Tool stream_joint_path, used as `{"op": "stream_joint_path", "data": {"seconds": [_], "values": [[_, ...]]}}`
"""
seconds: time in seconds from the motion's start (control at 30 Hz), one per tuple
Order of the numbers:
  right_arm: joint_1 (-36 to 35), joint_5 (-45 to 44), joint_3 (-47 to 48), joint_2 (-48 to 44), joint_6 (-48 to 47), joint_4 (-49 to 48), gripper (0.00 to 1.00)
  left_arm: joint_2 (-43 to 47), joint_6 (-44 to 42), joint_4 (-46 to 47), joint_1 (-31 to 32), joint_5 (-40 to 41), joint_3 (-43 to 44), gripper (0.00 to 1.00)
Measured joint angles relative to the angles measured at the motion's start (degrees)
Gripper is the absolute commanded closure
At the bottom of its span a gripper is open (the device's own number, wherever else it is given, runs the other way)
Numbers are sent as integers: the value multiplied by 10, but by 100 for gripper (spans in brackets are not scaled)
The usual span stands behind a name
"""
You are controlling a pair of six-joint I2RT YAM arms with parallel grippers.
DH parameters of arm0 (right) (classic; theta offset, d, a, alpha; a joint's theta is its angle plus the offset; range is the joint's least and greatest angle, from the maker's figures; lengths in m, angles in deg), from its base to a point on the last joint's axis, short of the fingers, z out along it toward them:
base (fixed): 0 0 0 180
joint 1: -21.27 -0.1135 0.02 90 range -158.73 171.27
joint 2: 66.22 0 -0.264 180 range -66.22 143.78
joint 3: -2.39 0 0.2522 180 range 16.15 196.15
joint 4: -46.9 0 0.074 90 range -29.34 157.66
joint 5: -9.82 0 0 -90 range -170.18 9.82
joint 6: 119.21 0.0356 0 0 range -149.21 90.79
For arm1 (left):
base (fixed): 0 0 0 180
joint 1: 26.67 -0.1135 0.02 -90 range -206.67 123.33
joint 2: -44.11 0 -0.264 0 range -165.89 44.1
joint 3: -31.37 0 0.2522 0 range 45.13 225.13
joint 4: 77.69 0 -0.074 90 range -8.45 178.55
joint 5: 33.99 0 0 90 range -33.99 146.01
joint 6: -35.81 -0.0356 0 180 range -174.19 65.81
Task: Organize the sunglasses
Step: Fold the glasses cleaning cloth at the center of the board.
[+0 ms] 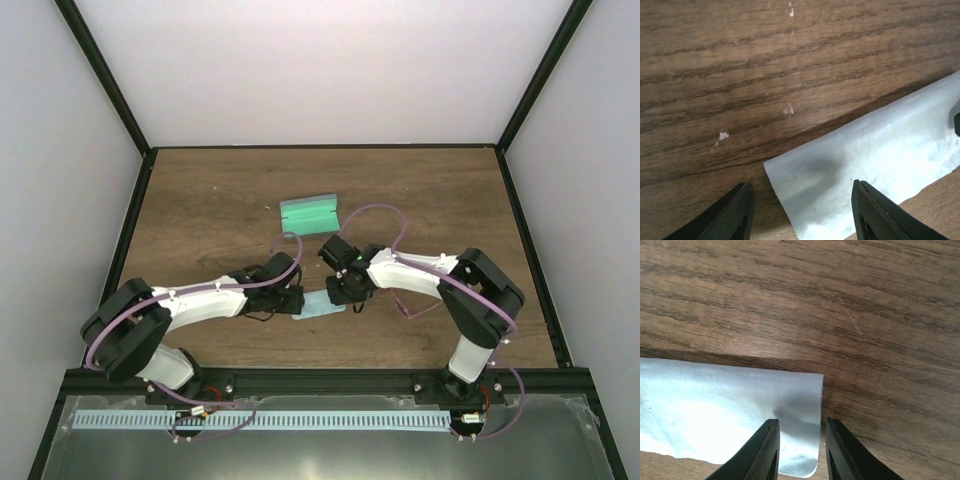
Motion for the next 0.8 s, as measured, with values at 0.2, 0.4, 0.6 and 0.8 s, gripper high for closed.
{"op": "stream_joint_path", "data": {"seconds": [0.2, 0.4, 0.6, 0.8], "values": [[0, 0, -2, 0, 1, 0, 73, -17, 0, -7, 0, 11, 16, 52], [0, 5, -1, 4, 1, -3, 75, -22, 24, -25, 3, 15, 27, 40], [0, 12, -1, 7, 2, -9, 91, -9, 57, -68, 19, 27, 28, 39], [0, 13, -1, 9, 1, -10, 96, -6, 76, -94, 33, 36, 29, 42]]}}
